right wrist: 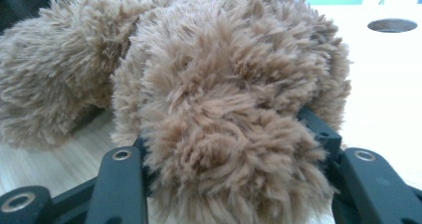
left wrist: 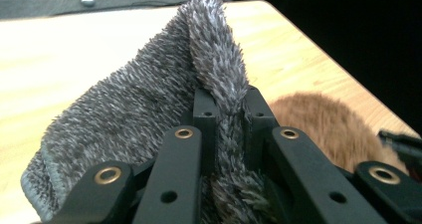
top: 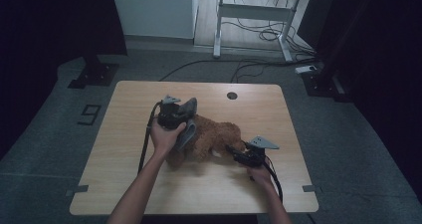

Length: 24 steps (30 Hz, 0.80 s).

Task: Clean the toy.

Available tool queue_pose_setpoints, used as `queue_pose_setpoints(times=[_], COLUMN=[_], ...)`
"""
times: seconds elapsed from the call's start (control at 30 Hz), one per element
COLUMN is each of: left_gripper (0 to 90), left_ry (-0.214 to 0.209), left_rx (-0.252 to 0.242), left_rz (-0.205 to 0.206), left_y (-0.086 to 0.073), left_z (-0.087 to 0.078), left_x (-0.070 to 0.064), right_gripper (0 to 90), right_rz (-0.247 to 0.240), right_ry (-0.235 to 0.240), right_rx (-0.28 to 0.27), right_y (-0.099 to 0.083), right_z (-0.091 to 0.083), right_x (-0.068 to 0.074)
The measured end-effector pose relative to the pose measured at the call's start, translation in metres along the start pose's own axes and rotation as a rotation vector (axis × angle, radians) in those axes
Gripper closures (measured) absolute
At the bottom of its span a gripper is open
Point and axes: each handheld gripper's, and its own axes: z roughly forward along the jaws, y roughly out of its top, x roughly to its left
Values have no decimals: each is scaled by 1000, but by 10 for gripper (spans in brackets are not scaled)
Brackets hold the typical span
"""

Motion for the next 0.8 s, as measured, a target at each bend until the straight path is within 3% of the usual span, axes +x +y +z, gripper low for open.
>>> queue_pose_setpoints(times=[0.13,0.2,0.27,0.47,0.57,0.63,0.73,0.8], left_gripper=[800,804,810,823,828,828,830,830], left_ry=[12,5,1,-47,-63,-64,-121,-143], left_rx=[62,103,112,102,92,84,49,26], left_rz=[15,-3,-11,-45,-45,-35,-75,-85], left_y=[8,1,-8,-34,-47,-58,-75,-84], left_z=[25,35,37,20,9,1,-9,-14], left_x=[-4,-2,0,3,0,-3,-2,-3], right_gripper=[446,444,442,408,336,287,255,211], right_rz=[5,2,-2,-23,-32,-3,68,72], right_ry=[9,14,17,34,58,89,132,126], right_rx=[8,14,23,48,76,103,105,97], right_y=[-1,-1,-1,1,3,7,16,23], right_z=[-2,-4,-5,-9,-14,-19,-30,-34], right_x=[0,1,1,5,7,7,2,3])
